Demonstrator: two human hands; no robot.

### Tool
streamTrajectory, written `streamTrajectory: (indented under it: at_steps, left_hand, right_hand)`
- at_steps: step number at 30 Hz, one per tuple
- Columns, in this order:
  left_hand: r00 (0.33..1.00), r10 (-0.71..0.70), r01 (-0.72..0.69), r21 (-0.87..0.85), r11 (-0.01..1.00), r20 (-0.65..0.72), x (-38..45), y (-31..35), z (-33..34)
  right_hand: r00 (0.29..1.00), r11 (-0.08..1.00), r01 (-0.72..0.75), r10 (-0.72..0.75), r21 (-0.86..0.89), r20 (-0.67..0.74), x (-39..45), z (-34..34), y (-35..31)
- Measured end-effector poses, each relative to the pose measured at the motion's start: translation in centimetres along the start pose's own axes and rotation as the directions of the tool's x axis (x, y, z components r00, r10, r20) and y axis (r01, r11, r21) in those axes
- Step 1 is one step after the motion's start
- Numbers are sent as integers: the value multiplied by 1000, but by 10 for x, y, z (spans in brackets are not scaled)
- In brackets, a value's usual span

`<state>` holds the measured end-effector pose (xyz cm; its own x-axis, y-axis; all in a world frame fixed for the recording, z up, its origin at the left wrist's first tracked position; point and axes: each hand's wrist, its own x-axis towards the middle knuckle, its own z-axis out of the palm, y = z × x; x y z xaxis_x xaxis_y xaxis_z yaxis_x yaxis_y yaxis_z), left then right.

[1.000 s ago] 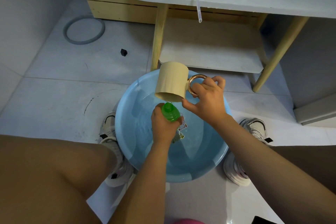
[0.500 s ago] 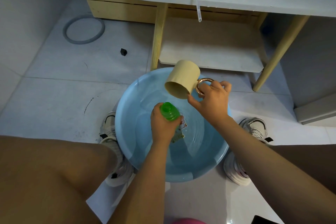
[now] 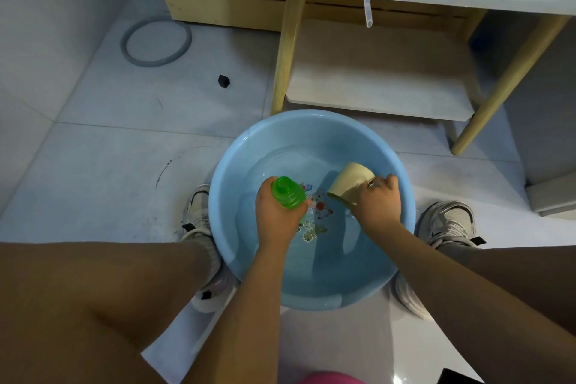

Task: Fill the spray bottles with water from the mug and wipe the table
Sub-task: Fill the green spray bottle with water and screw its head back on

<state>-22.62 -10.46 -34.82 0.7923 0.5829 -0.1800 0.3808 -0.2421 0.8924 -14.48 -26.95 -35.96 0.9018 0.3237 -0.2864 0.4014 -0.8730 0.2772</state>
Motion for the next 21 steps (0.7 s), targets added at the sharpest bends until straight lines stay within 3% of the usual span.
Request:
streamTrajectory:
  at_steps: [5,9,12,15,18,21]
  left_hand:
    - [999,-3,3,-2,1000,-35,1,3,-5]
    - [1000,6,-7,-4,1000,-31,2,4,-4]
    - [1000,2,-1,9,1000,-27,2,3,-2]
    - [1000,4,-3,15,1000,-23,0,3,0]
    - [1000,7,-6,15,1000,-13,-2,6,2]
    - [1000,15,-15,14,1000,2,-4,13,4]
  right_hand:
    - [995,994,85,-88,69,43,-7,-6,-6]
    - [989,960,-89,53,264,142,-2,-29,0]
    - [958,824,-250,135,509,252,9,-37,13]
    - [946,629,-322,175,708,274,14,-43,21]
    - [952,501,-300,208,811,224,15,-55,21]
    - [970,489,-201,222,849,101,12,-67,19]
